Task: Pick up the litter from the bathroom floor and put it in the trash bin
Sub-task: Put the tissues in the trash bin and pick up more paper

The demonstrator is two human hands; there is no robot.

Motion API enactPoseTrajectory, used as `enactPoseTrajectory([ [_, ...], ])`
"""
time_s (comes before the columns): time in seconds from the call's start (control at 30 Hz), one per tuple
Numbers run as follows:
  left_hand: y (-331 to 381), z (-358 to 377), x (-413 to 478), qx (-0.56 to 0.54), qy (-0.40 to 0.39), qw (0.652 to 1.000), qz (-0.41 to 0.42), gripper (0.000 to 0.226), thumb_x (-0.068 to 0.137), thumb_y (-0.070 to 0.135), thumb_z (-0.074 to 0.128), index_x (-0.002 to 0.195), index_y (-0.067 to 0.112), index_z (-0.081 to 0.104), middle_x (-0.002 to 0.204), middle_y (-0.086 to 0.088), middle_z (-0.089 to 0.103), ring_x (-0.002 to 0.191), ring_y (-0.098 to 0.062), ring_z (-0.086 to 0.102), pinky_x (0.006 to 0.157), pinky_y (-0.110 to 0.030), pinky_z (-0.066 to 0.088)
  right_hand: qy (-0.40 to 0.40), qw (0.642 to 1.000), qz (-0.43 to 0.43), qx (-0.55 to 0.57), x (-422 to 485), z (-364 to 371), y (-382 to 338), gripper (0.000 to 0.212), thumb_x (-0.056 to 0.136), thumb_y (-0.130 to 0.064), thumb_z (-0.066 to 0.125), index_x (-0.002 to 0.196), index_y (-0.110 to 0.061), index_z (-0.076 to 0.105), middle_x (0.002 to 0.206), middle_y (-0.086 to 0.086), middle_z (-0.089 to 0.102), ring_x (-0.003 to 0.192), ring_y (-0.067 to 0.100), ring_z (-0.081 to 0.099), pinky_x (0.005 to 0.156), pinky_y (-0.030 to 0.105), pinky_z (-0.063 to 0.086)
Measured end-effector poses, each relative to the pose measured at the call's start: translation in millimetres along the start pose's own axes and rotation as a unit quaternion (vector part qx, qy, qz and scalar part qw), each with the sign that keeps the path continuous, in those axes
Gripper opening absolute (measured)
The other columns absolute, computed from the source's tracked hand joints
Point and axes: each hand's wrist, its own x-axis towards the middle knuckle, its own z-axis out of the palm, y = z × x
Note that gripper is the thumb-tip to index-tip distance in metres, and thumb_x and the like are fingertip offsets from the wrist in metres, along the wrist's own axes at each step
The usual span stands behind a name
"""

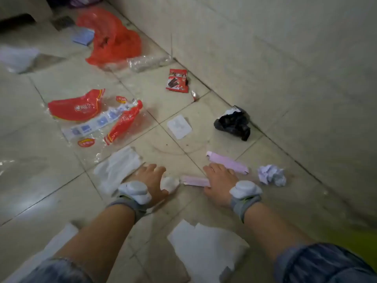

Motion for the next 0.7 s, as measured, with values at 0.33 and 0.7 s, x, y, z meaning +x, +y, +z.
enactPoseTrajectory([
  [0.33, -16, 78, 32, 0.034, -0.056, 0.995, -0.081, 0.029, 0.093, 0.031, 0.043, 0.118, 0.017, 0.038, 0.121, -0.009, 0.041, 0.109, -0.031, 0.047, 0.088, -0.042, 0.045, -0.051, 0.997, 0.053, 0.002, 42, 69, 24, 0.026, 0.092, -0.016, 0.040, 0.116, -0.011, 0.047, 0.117, 0.014, 0.060, 0.100, 0.033, 0.061, 0.072, 0.034, 0.038],
  [0.7, 3, 99, 50, -0.020, -0.003, 1.000, -0.011, 0.015, 0.097, 0.033, 0.036, 0.094, 0.020, 0.044, 0.091, -0.001, 0.055, 0.082, -0.022, 0.056, 0.072, -0.032, 0.042, 0.086, 0.987, 0.130, -0.039, 72, 45, 72, 0.027, 0.087, -0.017, 0.045, 0.113, -0.011, 0.052, 0.119, 0.011, 0.050, 0.112, 0.031, 0.042, 0.089, 0.043, 0.044],
])
